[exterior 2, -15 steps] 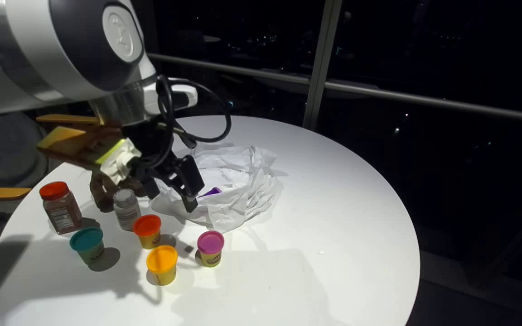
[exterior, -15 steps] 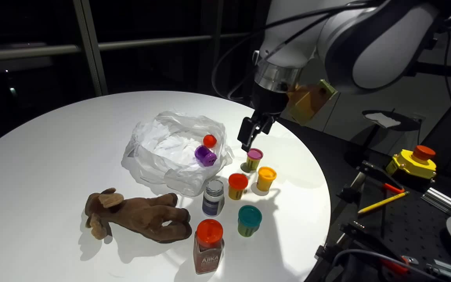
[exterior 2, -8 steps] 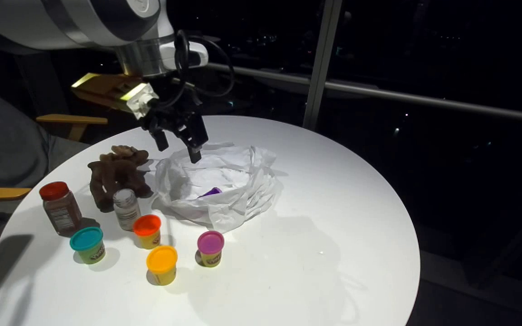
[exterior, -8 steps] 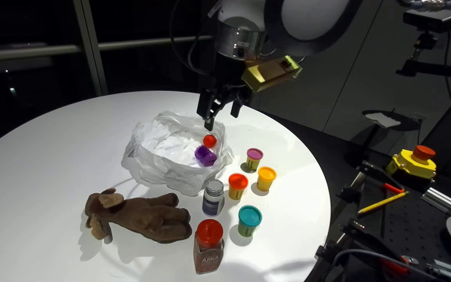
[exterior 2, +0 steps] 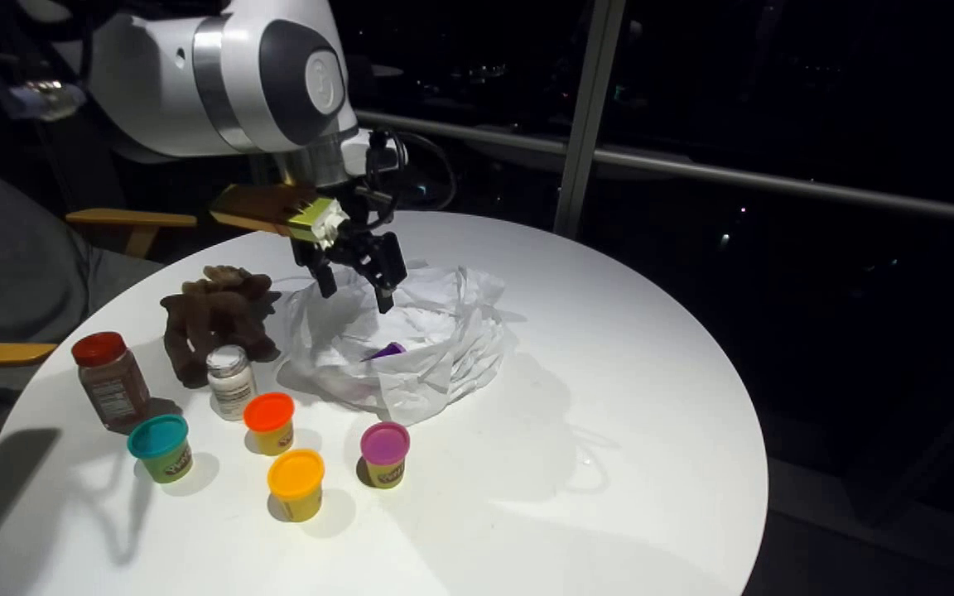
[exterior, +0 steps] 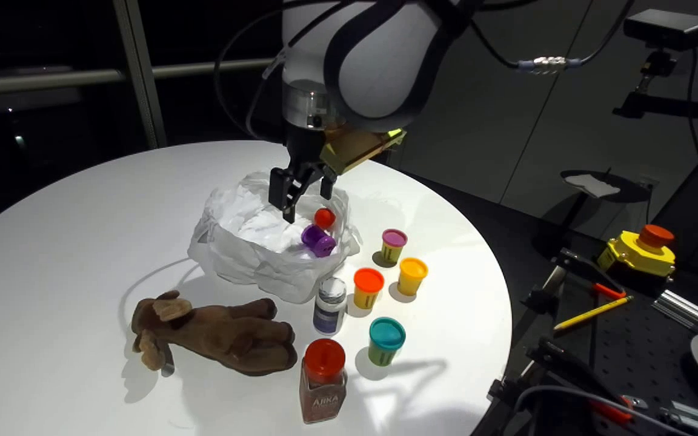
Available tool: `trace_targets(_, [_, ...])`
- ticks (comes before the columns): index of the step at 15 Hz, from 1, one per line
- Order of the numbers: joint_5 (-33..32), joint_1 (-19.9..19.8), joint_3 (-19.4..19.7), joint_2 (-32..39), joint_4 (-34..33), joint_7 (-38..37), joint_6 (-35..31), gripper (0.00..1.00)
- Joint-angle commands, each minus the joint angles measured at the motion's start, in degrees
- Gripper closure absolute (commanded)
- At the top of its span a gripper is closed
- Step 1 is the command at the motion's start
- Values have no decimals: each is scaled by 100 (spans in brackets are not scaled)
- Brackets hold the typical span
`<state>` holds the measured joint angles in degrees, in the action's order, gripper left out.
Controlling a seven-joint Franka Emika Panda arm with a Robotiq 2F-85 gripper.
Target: Take everything out of the plastic bag
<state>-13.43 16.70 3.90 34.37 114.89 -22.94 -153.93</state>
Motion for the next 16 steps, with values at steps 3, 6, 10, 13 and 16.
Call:
trace_targets(3, [275, 10, -10, 705, -654, 233, 271, 0])
trace_targets(6, [318, 40, 39, 815, -627, 148, 265, 0])
trace_targets(10, [349, 79, 101, 891, -564, 42, 337, 0])
trace_targets(13, [363, 83, 148, 1009, -612, -18, 389, 0])
trace_targets(16, [426, 70, 185, 1118, -669, -70, 502, 0])
